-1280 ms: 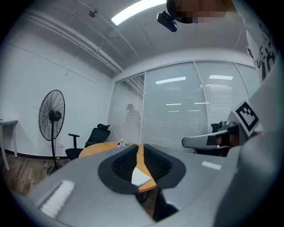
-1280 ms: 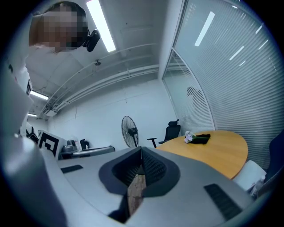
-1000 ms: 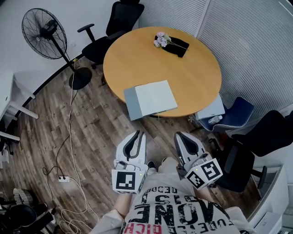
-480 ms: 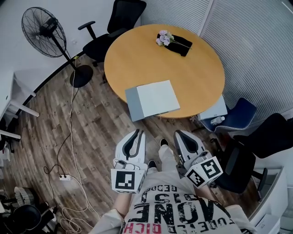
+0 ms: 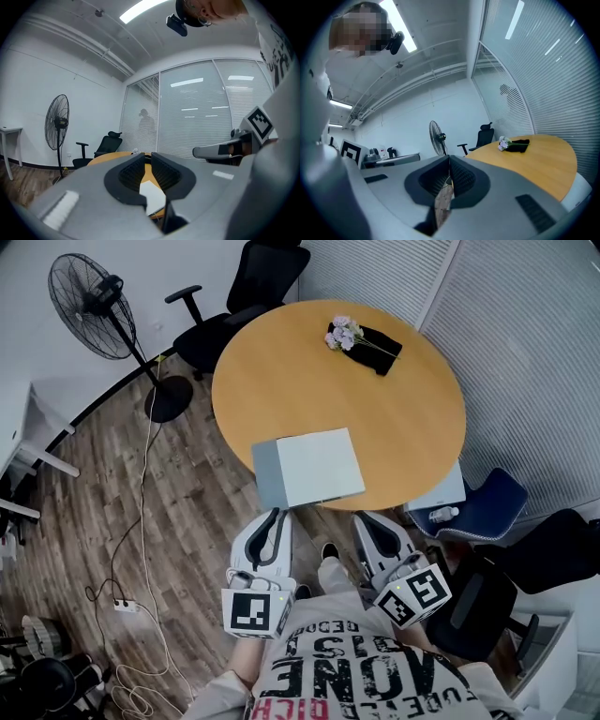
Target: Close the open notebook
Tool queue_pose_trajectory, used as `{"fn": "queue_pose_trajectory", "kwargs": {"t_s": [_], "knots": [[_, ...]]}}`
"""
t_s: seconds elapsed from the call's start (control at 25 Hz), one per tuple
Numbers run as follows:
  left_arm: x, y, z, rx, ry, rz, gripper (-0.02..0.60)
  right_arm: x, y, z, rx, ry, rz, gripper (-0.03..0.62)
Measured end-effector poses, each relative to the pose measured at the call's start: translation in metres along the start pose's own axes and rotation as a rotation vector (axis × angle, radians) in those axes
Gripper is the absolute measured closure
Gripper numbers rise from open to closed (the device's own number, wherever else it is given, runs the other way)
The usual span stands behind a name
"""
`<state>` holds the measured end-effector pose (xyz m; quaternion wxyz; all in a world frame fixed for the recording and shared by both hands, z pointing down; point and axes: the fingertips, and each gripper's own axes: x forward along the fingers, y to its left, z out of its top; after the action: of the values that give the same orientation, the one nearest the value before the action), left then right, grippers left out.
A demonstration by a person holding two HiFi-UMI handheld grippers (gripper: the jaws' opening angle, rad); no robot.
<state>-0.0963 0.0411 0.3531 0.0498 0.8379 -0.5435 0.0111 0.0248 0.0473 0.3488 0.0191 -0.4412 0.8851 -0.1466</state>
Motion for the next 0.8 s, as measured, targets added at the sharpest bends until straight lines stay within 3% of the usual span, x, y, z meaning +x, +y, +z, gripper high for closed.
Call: {"fn": "queue_pose_trajectory", "kwargs": {"t_s": [0.8], "knots": [[0.107, -0.007, 0.018, 0.015, -0.039, 0.103, 0.527, 0.055, -0.100, 0.043, -0.014, 0.006, 0.108, 0.582]]}}
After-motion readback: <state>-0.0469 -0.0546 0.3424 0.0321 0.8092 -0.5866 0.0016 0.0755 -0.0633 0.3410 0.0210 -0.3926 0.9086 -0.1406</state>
